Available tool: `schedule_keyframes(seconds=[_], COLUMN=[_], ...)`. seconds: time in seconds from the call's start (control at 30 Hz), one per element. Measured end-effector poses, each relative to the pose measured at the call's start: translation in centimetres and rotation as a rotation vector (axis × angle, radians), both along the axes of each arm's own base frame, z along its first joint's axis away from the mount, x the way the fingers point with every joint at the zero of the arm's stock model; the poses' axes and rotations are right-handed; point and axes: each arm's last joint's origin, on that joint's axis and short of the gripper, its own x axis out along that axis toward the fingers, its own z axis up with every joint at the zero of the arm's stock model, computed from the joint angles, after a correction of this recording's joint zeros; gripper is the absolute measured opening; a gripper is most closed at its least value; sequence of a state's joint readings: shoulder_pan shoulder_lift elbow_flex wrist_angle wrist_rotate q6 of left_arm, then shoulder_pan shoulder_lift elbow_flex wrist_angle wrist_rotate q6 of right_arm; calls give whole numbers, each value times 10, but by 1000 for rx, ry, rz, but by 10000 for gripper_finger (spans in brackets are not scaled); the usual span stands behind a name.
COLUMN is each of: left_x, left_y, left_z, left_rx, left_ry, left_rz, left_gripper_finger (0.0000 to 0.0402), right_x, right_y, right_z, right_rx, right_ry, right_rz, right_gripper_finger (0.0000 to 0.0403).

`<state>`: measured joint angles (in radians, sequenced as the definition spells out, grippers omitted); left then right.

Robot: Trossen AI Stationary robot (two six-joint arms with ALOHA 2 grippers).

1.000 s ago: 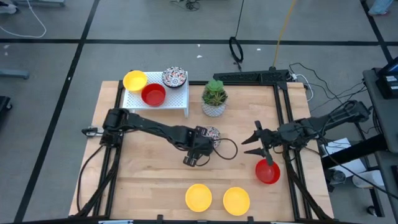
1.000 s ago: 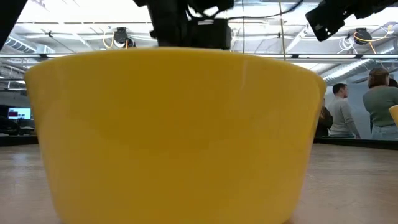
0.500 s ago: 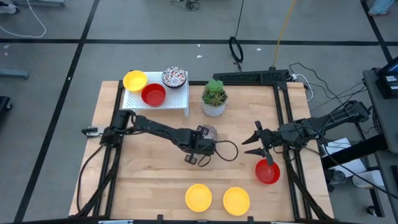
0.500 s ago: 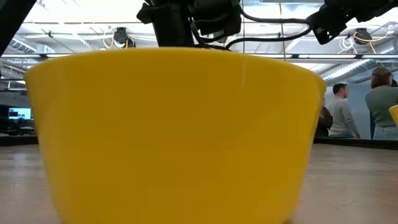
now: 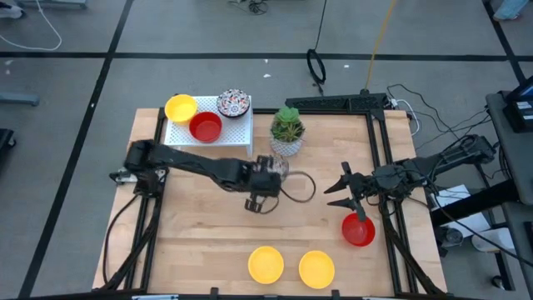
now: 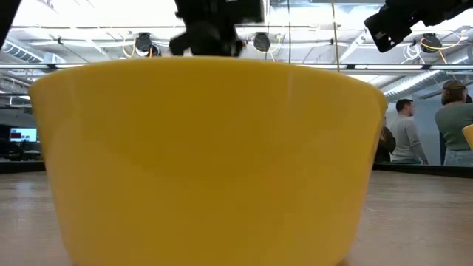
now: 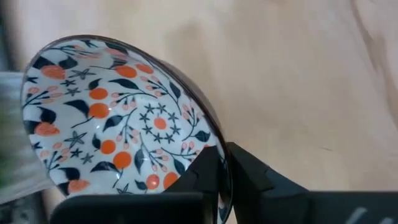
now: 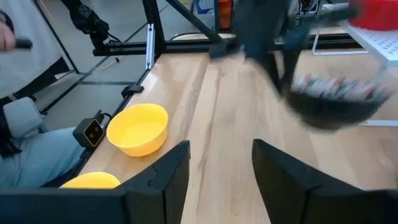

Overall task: Pick & Place Mini bowls
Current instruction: Stack the patterned bowl on top of the other patterned bowl on the shelf

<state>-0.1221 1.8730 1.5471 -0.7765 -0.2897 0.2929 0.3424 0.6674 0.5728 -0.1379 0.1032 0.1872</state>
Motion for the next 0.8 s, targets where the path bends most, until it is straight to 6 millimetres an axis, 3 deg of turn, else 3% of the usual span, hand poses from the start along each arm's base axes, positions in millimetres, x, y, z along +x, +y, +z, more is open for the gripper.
schedule_keyframes(seconds=[0.2,0.4,0.57,0.8], left_x=[-31,-59,-71,-88], left_y=[23,72,122,170], left_z=[65,102,106,99], left_rx=[117,196,201,153], left_ry=[-179,-277,-286,-236], left_rz=[115,307,473,642], left_gripper_finger=[16,22,41,11], right_x=[0,0,0,0], right_y=[0,0,0,0], right_z=[0,0,0,0], right_rx=[-41,-70,-72,-72], right_ry=[-10,-18,-17,-15], right_rz=[13,23,20,19], right_gripper_finger=[161,158,161,160])
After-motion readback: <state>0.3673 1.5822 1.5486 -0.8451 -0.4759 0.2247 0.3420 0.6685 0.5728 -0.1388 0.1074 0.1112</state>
